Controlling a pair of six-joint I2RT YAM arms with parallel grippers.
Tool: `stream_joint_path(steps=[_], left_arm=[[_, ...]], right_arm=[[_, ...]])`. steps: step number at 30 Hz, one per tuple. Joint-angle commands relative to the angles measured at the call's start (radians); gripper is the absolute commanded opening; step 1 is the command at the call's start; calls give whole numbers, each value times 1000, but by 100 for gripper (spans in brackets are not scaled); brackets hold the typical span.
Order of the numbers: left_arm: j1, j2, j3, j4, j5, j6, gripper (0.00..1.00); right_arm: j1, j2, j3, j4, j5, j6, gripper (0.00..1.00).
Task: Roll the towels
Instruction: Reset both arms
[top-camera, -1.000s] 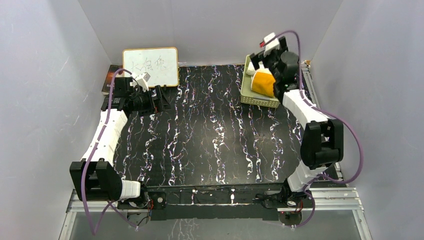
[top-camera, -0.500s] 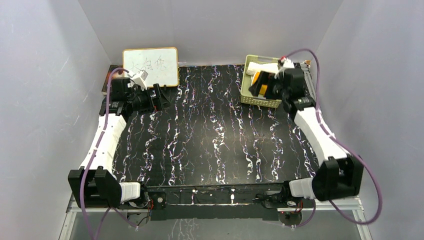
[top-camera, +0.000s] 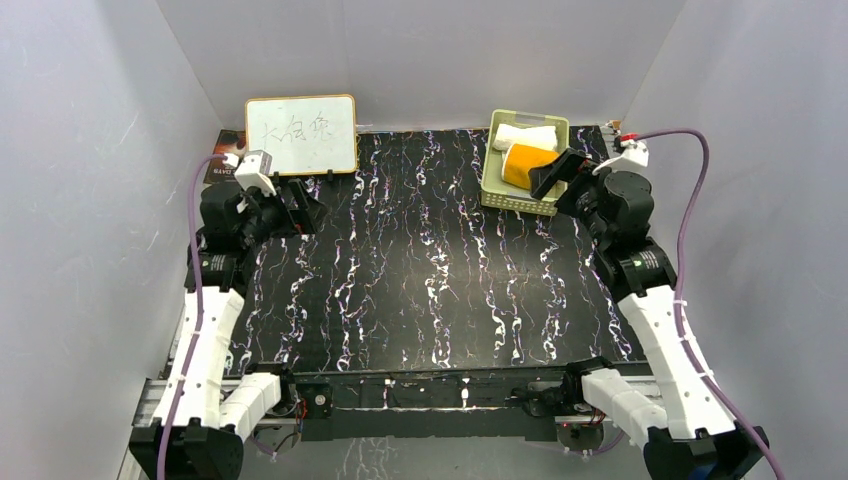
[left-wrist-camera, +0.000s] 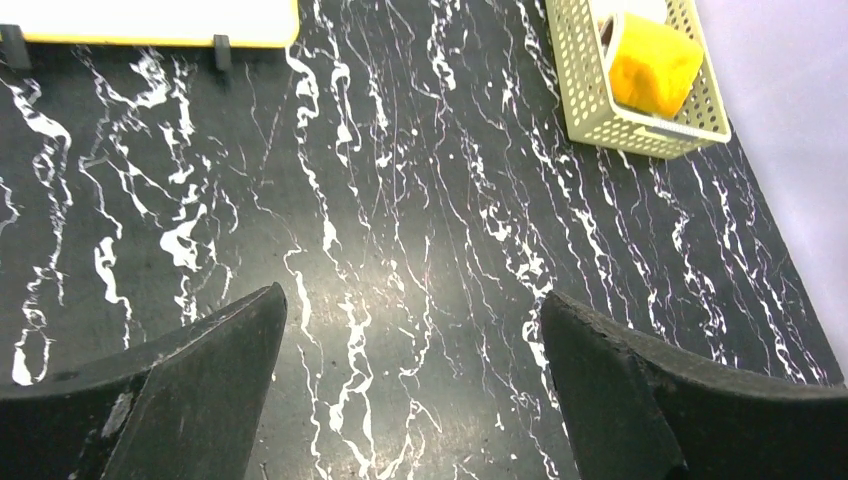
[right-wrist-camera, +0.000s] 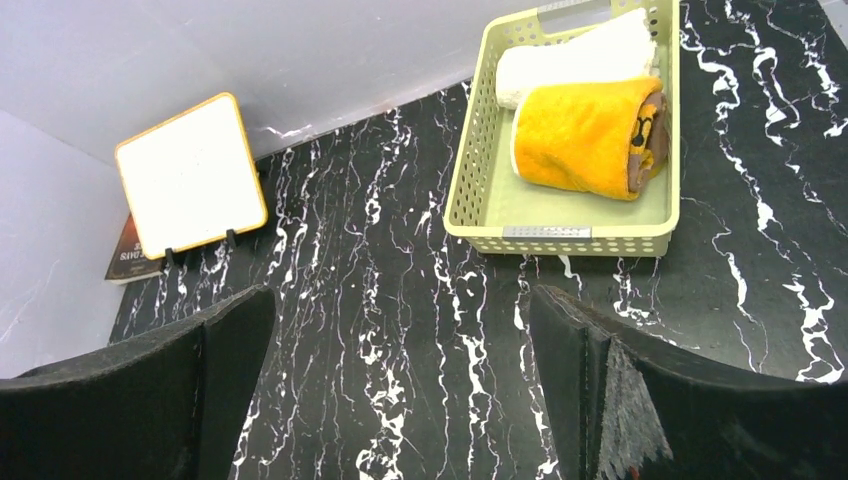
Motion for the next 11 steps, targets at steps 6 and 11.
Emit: stream_joint_path(steps=[6, 11], left_arm=[[0, -54, 71, -36, -71, 38, 98], [1, -56, 87, -45, -85, 45, 98]], right_arm=[[3, 3, -6, 80, 8, -10, 98], [2, -8, 4, 74, -4, -10, 98]])
